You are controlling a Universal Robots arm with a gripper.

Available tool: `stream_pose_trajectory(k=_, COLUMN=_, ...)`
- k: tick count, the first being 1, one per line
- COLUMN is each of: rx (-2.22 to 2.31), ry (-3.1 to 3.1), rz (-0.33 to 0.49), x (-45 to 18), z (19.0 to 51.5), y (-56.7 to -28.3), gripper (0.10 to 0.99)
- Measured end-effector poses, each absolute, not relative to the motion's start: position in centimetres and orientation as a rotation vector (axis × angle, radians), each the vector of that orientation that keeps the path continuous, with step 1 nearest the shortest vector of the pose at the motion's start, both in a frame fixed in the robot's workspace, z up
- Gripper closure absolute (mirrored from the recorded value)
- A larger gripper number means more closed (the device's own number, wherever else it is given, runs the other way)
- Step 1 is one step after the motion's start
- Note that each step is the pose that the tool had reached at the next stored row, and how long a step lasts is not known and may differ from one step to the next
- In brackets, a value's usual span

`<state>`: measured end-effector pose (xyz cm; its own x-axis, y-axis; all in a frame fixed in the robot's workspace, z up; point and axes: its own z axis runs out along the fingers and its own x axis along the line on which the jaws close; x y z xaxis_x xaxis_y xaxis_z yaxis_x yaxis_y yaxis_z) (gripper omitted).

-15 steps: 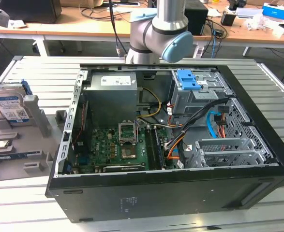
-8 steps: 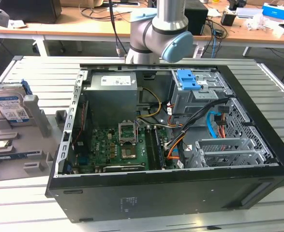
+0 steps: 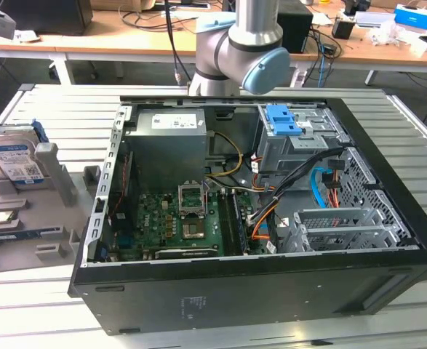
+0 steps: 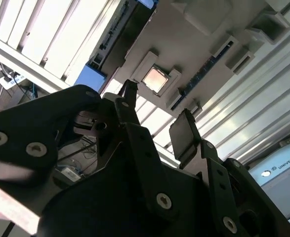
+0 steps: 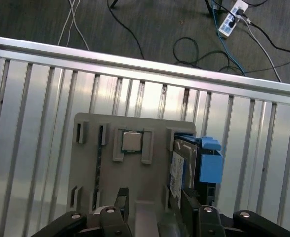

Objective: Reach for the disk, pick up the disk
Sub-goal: 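Pick up the disk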

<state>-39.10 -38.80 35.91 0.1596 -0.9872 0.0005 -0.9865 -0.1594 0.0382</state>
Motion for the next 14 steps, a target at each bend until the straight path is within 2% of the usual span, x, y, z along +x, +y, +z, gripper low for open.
stream_pose_trajectory(k=9, rx=2.266, ry=-2.136, rz=-0.042, x=-39.1, z=35.9, y=-38.3, gripper=0.545)
stream_pose_trajectory(k=14, rx=2.267, ry=-2.136, rz=-0.043, x=-39.1, z=35.8, y=-36.4, gripper=0.545)
